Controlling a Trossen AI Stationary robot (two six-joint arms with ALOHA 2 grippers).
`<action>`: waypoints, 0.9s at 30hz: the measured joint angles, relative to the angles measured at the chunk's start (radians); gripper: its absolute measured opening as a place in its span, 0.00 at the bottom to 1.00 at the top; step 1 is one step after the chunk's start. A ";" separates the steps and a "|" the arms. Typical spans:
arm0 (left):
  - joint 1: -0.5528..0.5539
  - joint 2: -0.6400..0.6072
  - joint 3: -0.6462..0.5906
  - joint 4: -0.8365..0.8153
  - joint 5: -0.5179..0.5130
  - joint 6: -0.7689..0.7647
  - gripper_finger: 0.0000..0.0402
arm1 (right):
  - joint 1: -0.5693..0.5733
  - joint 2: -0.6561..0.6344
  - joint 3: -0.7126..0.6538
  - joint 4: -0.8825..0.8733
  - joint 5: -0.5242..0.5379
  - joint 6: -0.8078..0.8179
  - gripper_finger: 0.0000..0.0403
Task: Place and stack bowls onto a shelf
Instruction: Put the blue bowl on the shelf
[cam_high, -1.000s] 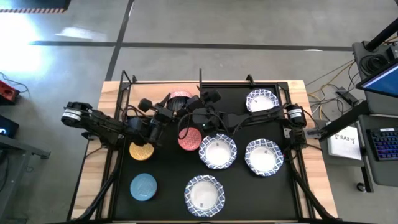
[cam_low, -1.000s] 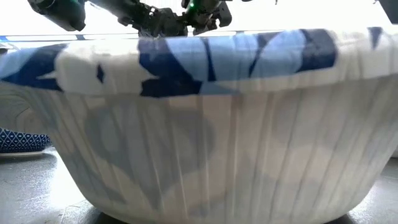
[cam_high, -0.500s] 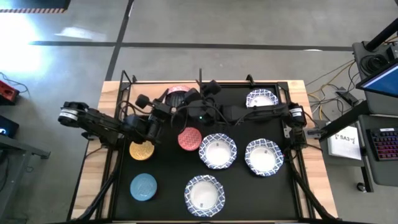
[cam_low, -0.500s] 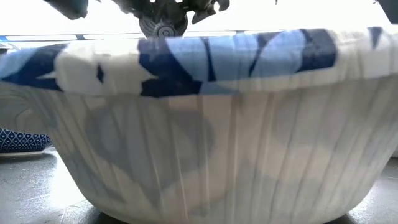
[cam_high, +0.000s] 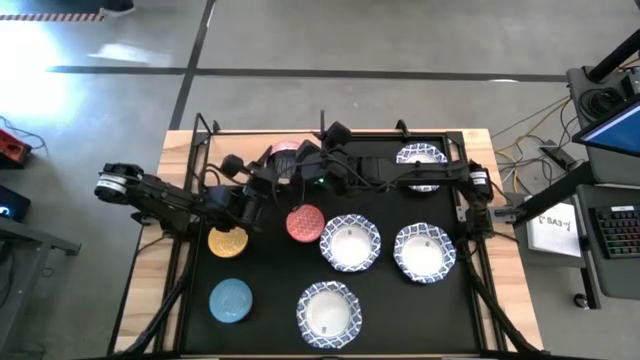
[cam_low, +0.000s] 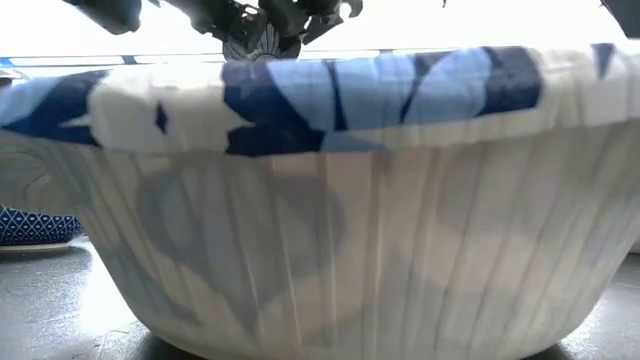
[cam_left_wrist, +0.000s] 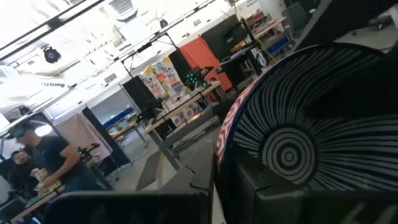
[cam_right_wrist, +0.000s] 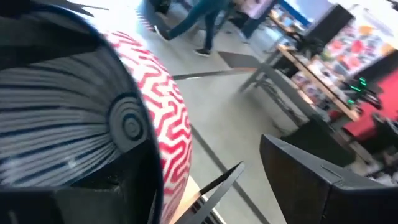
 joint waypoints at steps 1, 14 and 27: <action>0.000 0.000 -0.003 -0.002 -0.009 0.002 0.01 | 0.001 -0.003 0.001 -0.018 -0.022 0.000 0.64; -0.001 0.001 -0.063 -0.013 -0.049 -0.090 0.01 | -0.003 -0.004 0.000 -0.316 -0.317 0.122 0.64; 0.097 0.001 -0.062 -0.043 -0.027 -0.085 0.01 | -0.041 -0.053 -0.001 -0.388 -0.378 0.109 0.64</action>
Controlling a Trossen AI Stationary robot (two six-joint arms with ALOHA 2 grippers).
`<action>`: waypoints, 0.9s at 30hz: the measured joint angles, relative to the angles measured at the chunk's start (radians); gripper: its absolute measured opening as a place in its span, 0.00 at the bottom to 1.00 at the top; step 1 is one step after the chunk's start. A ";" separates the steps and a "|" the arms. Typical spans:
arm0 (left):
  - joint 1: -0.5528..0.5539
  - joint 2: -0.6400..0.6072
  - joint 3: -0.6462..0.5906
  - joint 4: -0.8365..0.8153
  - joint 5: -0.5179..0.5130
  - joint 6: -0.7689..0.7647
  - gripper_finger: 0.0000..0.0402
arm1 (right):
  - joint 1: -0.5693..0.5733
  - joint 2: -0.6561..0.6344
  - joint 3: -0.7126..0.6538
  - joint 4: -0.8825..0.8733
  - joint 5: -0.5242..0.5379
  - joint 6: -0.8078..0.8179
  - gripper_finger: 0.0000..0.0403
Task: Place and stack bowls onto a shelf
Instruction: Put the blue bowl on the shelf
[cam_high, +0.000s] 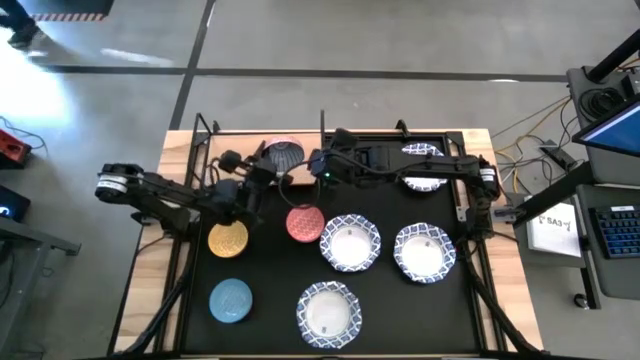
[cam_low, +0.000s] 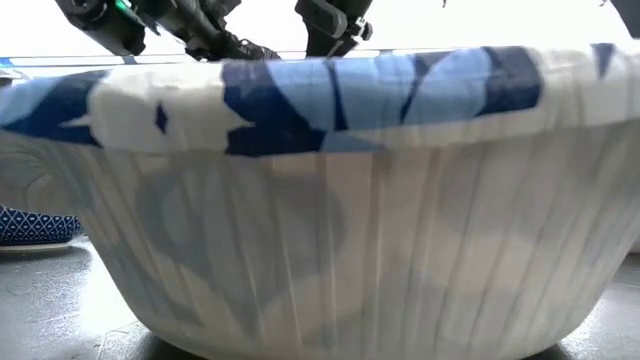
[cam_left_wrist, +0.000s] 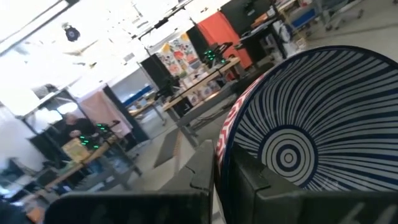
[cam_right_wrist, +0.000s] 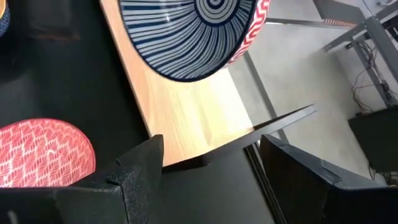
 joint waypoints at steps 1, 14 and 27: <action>0.012 0.000 0.007 -0.020 0.002 0.004 0.01 | -0.005 -0.003 0.000 -0.002 -0.001 0.000 0.64; 0.133 0.000 0.195 -0.677 0.051 -0.193 0.01 | -0.077 -0.010 0.000 -0.008 -0.002 0.006 0.64; 0.259 0.000 0.485 -1.822 0.556 -1.015 0.01 | -0.086 -0.010 0.000 -0.029 -0.003 0.015 0.64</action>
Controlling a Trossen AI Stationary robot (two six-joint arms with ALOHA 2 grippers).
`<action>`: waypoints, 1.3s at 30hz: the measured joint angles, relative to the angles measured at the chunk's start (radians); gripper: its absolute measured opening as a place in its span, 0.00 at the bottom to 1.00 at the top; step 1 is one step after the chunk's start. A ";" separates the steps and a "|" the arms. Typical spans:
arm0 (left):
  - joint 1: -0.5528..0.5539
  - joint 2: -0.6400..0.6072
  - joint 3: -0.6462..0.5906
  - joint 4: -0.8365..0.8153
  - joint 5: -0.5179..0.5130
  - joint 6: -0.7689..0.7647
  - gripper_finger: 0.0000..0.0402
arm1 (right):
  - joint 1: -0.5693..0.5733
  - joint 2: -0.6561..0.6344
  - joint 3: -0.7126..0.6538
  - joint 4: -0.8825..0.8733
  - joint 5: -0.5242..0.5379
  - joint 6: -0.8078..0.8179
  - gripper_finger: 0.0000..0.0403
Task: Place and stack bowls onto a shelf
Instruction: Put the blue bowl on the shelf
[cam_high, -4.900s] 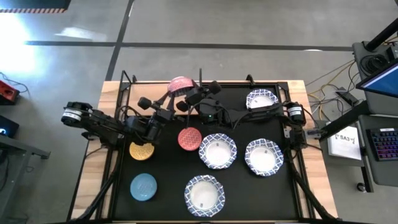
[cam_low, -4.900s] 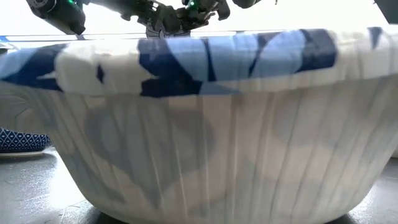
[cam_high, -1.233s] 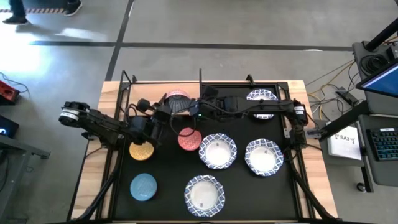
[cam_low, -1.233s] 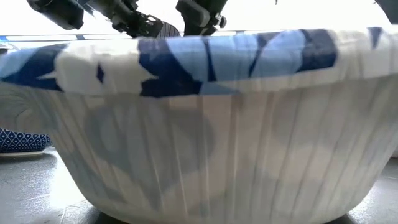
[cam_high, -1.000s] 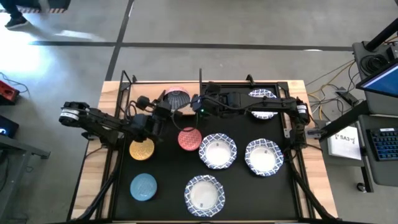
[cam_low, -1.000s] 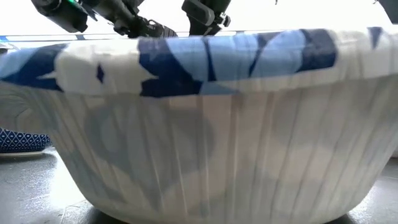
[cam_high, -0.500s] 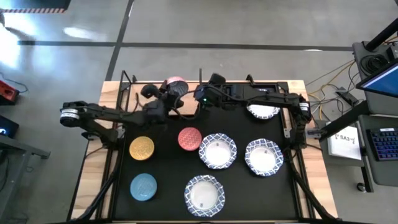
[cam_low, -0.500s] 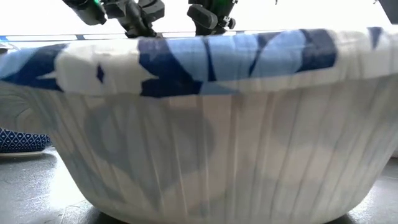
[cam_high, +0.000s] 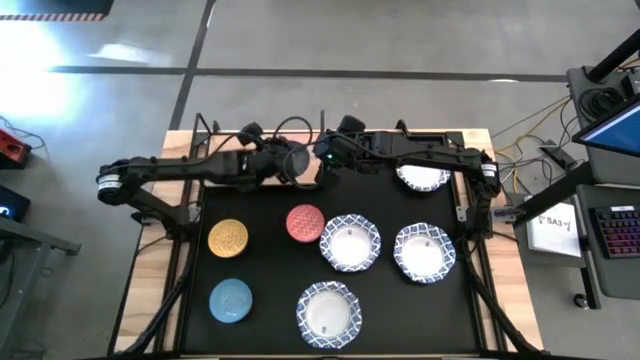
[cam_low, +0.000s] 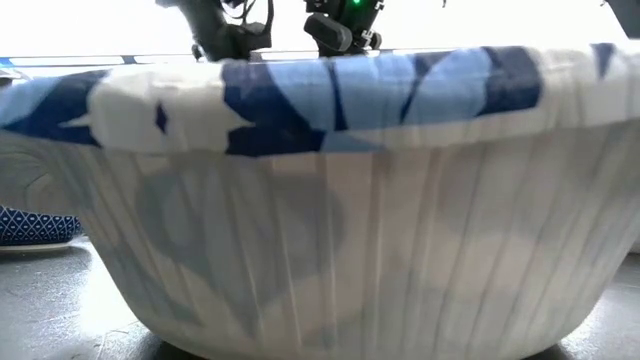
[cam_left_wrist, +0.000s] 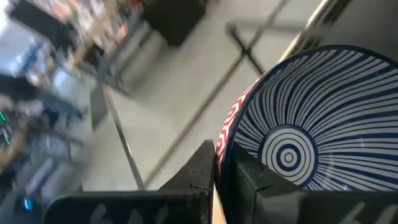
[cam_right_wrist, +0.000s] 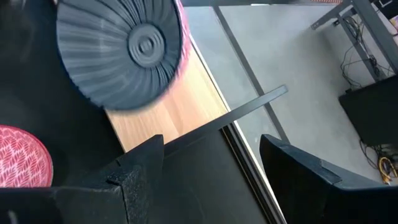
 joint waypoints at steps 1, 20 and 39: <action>0.014 0.000 0.009 -0.053 0.011 -0.026 0.01 | 0.000 0.000 0.000 -0.003 0.000 0.000 0.64; 0.419 -0.118 -0.154 -0.294 0.474 -0.085 0.01 | 0.000 0.000 -0.001 -0.186 -0.008 0.017 0.64; 0.627 -0.385 -0.414 -0.175 0.488 -0.307 0.01 | 0.000 -0.002 -0.001 -0.220 -0.008 0.025 0.64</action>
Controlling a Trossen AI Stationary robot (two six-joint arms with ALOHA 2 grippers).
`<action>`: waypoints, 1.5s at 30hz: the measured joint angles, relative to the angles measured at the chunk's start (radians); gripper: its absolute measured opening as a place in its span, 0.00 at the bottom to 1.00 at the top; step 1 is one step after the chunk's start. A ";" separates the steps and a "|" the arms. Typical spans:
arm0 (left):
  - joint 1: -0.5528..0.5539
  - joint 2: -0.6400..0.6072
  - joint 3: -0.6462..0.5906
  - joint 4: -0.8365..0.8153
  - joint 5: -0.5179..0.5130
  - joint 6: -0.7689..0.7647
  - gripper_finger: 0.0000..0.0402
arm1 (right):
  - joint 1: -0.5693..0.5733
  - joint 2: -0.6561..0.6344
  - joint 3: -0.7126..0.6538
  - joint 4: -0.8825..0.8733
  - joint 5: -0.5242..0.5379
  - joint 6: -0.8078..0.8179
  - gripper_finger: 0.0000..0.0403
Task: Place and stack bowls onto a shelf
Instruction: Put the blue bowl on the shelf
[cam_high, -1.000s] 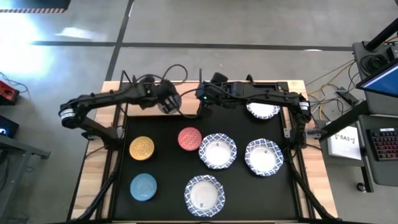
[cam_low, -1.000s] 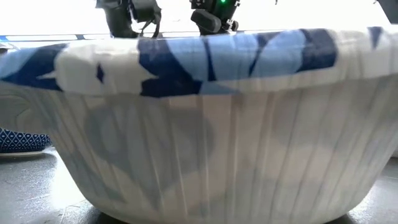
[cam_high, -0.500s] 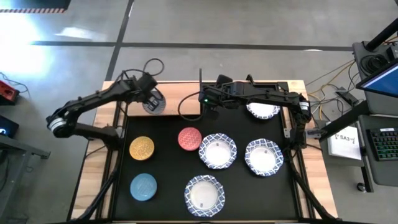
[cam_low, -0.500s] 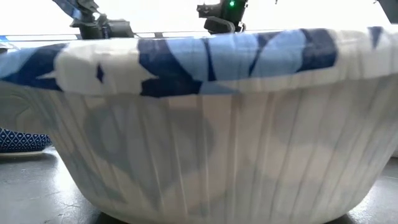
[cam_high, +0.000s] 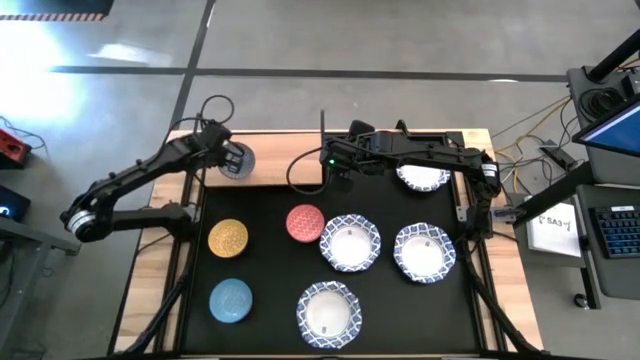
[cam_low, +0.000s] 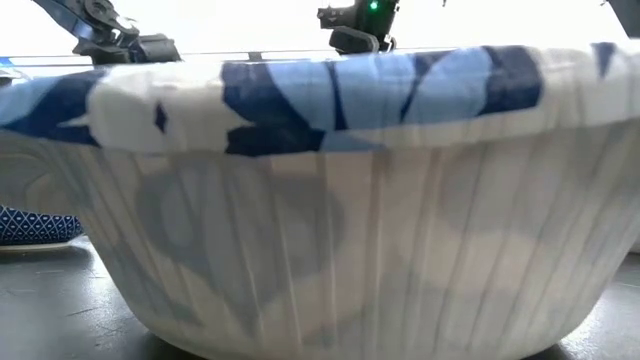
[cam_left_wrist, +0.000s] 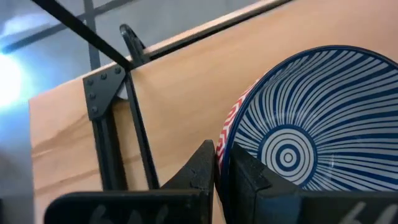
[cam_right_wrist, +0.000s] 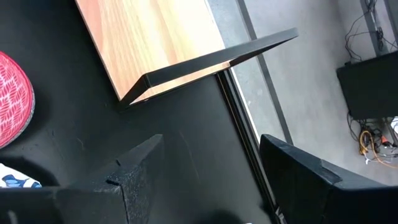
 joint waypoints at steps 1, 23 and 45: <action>0.000 0.000 -0.004 0.018 -0.008 -0.008 0.01 | 0.000 0.000 0.000 0.000 0.000 0.000 0.64; 0.000 0.142 -0.007 0.088 -0.093 -0.132 0.02 | 0.000 0.000 0.000 -0.002 0.000 0.018 0.64; -0.001 0.165 -0.008 0.050 -0.085 -0.105 0.17 | 0.000 0.000 0.000 -0.002 0.000 0.016 0.64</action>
